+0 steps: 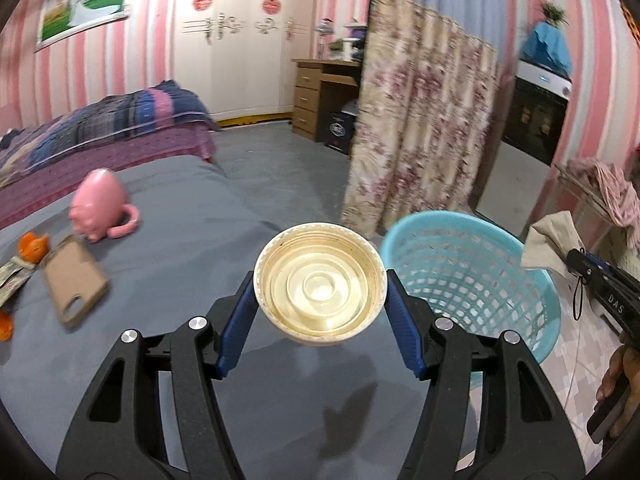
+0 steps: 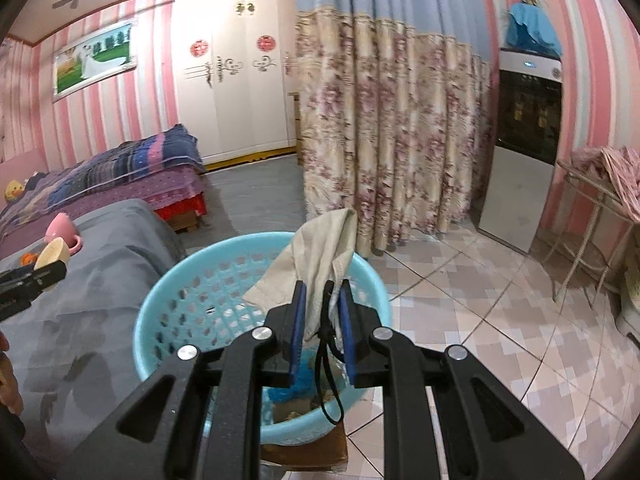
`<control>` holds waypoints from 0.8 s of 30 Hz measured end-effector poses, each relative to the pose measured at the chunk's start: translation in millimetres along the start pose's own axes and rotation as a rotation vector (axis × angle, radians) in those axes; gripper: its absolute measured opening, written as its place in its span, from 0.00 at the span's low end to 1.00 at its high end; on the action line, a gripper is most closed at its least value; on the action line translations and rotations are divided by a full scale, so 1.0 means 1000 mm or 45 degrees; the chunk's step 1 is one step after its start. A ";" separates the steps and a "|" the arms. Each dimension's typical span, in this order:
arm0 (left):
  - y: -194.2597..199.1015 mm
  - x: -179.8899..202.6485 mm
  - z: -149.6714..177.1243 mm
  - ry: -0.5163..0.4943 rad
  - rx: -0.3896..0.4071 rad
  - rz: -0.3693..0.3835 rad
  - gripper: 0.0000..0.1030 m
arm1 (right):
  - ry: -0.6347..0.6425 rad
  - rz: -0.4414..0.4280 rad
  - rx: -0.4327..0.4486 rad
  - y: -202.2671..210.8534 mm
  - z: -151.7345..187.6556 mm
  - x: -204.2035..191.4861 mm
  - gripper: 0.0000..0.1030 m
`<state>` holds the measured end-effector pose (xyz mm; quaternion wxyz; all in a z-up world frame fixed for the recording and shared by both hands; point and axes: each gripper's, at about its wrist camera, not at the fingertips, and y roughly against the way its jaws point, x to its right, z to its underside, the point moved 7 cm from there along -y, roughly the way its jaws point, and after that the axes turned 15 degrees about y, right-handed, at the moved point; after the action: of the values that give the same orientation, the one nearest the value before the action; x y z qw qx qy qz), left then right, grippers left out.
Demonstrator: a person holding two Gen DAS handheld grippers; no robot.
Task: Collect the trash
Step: 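Carry the white lid and beige cloth over the light-blue basket with both tools, then open both tools to drop the lid and cloth into the basket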
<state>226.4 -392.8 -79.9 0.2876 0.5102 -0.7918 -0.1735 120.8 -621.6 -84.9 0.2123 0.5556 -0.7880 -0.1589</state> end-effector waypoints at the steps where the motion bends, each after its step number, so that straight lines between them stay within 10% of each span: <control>1: -0.005 0.009 0.002 -0.021 -0.005 0.012 0.59 | -0.008 0.003 -0.003 -0.002 0.002 0.003 0.17; 24: -0.082 0.093 0.014 -0.190 -0.106 0.191 0.65 | -0.050 0.031 -0.033 -0.031 0.017 0.006 0.16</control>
<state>246.2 -511.4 -111.3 0.2609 0.4227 -0.8391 -0.2217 135.2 -637.5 -114.0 0.2059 0.5401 -0.7965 -0.1775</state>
